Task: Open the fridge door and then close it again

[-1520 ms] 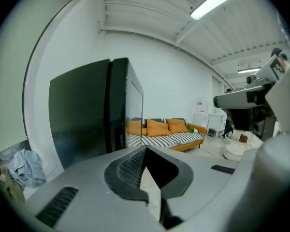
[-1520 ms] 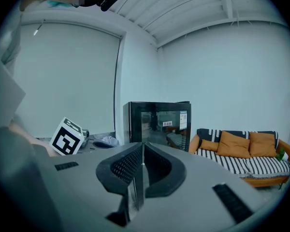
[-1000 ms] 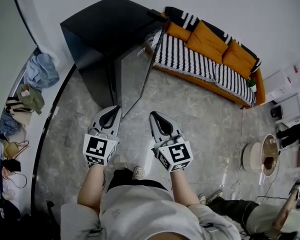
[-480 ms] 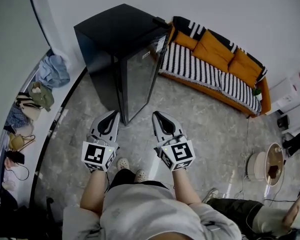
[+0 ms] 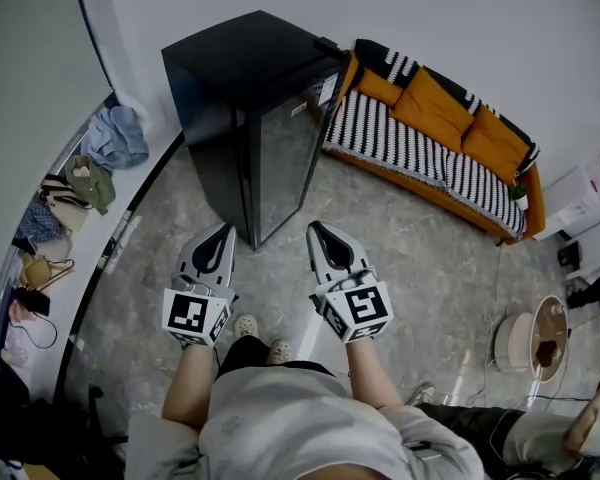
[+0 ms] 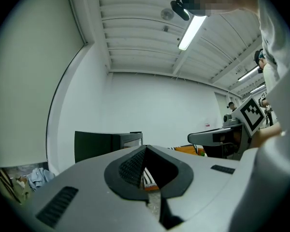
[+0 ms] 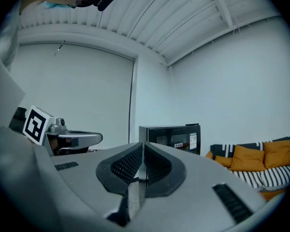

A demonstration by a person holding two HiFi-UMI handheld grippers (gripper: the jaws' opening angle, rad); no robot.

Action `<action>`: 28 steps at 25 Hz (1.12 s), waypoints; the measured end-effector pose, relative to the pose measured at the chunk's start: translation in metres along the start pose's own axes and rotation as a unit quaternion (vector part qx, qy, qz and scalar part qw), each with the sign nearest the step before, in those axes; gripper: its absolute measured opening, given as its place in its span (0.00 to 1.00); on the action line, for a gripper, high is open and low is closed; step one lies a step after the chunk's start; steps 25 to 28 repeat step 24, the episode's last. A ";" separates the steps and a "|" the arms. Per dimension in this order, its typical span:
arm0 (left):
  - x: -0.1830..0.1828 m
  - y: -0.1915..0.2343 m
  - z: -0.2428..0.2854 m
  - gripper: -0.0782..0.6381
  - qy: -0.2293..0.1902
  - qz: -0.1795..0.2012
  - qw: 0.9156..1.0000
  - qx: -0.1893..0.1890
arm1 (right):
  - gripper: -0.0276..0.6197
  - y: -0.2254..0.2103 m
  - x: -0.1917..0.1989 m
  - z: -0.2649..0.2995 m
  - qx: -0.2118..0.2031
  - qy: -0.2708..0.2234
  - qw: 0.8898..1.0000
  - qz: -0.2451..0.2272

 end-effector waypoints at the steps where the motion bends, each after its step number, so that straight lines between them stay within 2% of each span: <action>1: -0.001 -0.001 -0.001 0.13 -0.002 0.000 1.000 -0.001 | 0.08 0.001 -0.001 -0.001 0.000 -0.002 1.000 0.001; 28: -0.008 0.004 -0.018 0.13 -0.013 -0.002 0.999 -0.029 | 0.08 0.008 -0.006 -0.005 -0.015 -0.018 1.000 0.006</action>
Point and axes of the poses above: the fingertips, and each gripper's own axes: z forward along the fingers, y to its left, x out of its underside, the point moved 3 cm from there along -z, backward along the fingers, and after that the axes turned 1 degree about -x, right-handed, at the moved point
